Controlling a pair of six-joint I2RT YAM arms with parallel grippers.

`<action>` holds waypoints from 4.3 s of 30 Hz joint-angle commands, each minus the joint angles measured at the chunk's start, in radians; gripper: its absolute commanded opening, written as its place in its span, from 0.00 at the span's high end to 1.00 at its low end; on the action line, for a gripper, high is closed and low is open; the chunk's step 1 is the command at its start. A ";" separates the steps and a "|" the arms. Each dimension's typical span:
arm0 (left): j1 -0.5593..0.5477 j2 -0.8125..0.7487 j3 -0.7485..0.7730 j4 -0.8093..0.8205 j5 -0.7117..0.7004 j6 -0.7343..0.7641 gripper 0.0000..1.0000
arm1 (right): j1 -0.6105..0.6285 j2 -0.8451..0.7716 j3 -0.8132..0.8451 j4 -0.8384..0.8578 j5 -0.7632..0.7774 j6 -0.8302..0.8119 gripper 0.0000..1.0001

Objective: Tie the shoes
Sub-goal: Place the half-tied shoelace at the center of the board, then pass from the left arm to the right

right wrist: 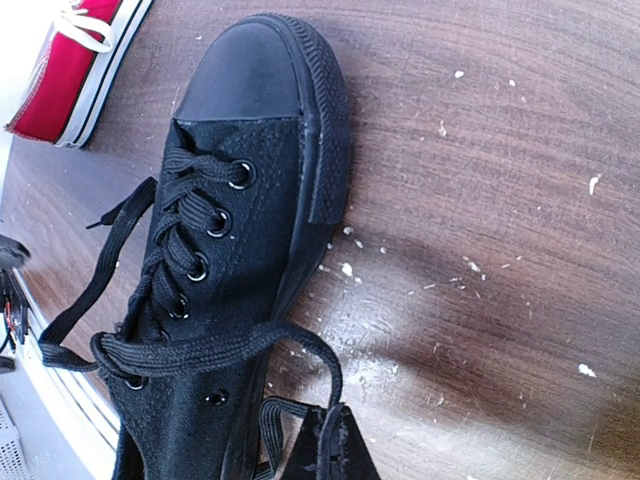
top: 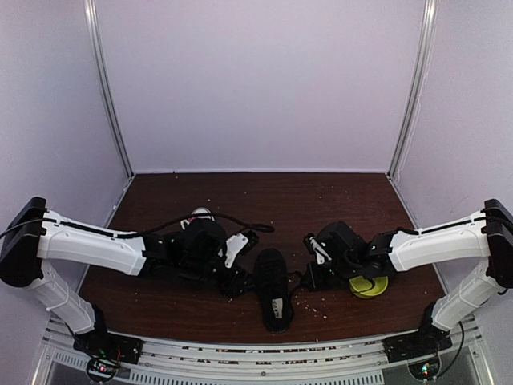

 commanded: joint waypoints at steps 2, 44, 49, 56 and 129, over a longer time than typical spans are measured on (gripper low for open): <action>-0.001 0.115 0.094 0.041 0.068 0.126 0.52 | -0.005 -0.032 -0.017 0.006 0.016 -0.004 1.00; -0.019 0.130 0.046 0.340 0.085 -0.227 1.00 | -0.005 0.107 0.209 0.246 -0.234 -0.092 1.00; -0.021 0.125 0.014 0.406 0.061 -0.283 1.00 | 0.005 0.149 0.158 0.376 -0.268 -0.041 0.89; -0.024 0.128 0.018 0.399 0.046 -0.324 1.00 | -0.041 -0.003 0.021 0.391 -0.177 -0.054 0.52; 0.093 0.046 0.050 0.094 -0.011 -0.442 0.46 | 0.133 0.027 -0.291 0.866 0.115 -0.157 1.00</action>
